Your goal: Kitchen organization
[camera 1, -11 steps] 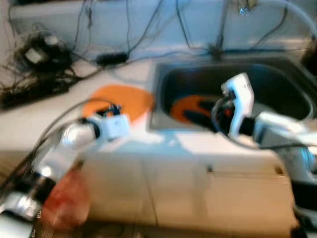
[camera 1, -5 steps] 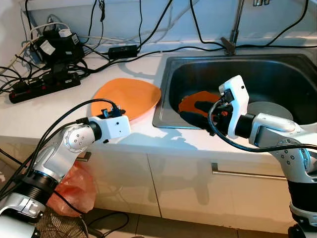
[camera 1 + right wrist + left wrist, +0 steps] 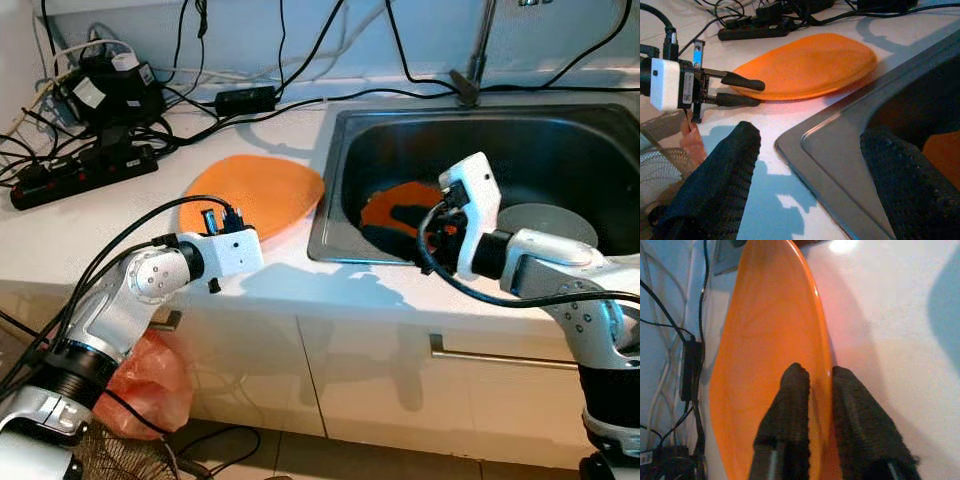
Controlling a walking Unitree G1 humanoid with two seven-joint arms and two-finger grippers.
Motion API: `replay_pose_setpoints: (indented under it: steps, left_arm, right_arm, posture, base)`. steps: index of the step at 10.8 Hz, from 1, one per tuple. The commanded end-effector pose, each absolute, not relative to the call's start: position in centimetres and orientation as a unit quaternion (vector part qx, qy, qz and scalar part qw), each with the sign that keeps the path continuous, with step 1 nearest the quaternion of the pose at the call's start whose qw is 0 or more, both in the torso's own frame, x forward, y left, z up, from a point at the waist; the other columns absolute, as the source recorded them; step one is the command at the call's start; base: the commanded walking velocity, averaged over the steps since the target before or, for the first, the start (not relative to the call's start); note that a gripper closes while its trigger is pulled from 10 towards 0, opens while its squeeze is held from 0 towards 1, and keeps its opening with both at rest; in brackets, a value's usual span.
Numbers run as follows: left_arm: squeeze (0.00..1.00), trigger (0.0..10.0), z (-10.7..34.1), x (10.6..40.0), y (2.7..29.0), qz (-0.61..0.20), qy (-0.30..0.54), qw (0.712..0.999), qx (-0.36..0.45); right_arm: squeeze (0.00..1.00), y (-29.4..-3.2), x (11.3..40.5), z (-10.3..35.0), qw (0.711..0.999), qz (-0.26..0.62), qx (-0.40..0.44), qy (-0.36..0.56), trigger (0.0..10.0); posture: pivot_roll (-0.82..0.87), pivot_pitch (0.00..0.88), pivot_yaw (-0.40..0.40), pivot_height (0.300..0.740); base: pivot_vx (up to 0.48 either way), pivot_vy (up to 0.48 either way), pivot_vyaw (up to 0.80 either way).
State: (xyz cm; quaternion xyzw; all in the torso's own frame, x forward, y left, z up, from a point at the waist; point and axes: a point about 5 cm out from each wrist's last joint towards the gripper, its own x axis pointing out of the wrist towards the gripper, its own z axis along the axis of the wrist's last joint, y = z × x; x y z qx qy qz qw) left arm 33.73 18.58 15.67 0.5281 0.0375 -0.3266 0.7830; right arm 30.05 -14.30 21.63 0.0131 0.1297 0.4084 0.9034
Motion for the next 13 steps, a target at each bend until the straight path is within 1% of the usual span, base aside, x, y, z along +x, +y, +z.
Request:
replay_pose_setpoints:
  steps: [1,3,5,8,9,11,13]
  left_arm:
    - [0.0,0.0,12.6,32.9,19.2,-0.35,0.099,0.77,0.524]
    - [0.0,0.0,12.6,33.0,18.9,-0.352,0.094,0.771,0.522]
    - [0.0,0.0,12.9,33.1,18.6,-0.338,0.069,0.778,0.526]
    - [0.0,0.0,14.3,33.5,18.2,-0.262,-0.027,0.793,0.549]
    - [0.0,0.0,15.0,33.5,18.0,-0.227,-0.074,0.797,0.555]
    - [0.0,0.0,15.6,33.1,17.3,-0.195,-0.138,0.792,0.563]
    - [0.0,0.0,15.5,32.8,16.4,-0.183,-0.175,0.784,0.567]
  right_arm:
    - [0.0,-13.9,29.9,21.8,0.902,0.415,0.01,0.122,10.0]
    - [0.0,-13.9,30.0,21.6,0.902,0.414,0.014,0.124,10.0]
    - [0.0,-13.8,30.0,21.6,0.902,0.412,0.018,0.123,10.0]
    - [0.0,-13.7,30.3,21.3,0.906,0.403,0.035,0.123,10.0]
    - [0.0,-13.6,30.5,21.4,0.909,0.396,0.052,0.121,10.0]
    - [0.0,-13.3,31.0,21.6,0.911,0.383,0.092,0.119,10.0]
    - [0.0,-12.8,31.7,21.9,0.91,0.371,0.147,0.114,10.0]
  posture:
    - [0.09,0.055,0.123,0.74]
    - [0.08,0.055,0.122,0.74]
    - [0.09,0.055,0.125,0.74]
    - [0.09,0.052,0.128,0.74]
    - [0.09,0.048,0.129,0.74]
    - [0.09,0.046,0.129,0.74]
    - [0.09,0.044,0.13,0.74]
  base:
    - [0.0,0.0,0.0]
    - [0.0,0.0,0.0]
    - [0.0,0.0,0.0]
    - [0.0,0.0,0.0]
    - [0.0,0.0,0.0]
    - [0.0,0.0,0.0]
    - [0.0,0.0,0.0]
